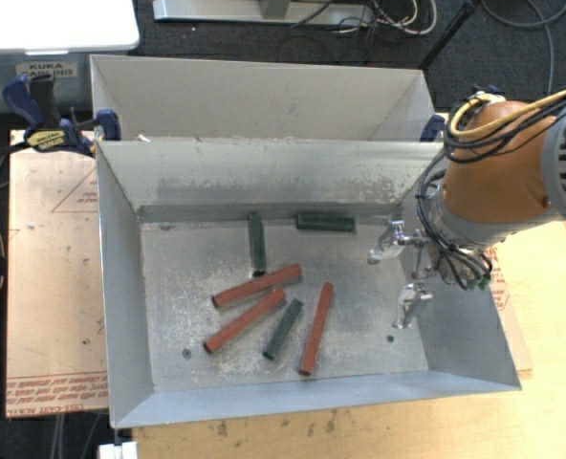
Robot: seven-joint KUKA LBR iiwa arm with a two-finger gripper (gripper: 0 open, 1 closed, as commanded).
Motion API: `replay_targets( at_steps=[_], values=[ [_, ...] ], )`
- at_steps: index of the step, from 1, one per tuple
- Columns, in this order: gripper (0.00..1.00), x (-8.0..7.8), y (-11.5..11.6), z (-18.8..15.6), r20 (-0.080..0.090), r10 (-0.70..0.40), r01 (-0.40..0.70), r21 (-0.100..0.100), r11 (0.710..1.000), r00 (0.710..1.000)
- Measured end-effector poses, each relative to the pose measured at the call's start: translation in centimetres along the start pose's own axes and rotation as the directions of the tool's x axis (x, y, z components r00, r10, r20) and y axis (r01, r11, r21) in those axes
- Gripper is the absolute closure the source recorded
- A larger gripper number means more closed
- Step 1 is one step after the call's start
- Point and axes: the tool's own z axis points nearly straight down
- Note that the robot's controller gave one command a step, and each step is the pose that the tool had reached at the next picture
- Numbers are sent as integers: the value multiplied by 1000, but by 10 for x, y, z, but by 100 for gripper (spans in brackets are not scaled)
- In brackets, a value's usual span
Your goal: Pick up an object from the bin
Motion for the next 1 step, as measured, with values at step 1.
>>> replay_targets(
  at_steps=[1],
  values=[
    [0,-13,31,20,-2,-257,257,-2,966,966]
  ],
)
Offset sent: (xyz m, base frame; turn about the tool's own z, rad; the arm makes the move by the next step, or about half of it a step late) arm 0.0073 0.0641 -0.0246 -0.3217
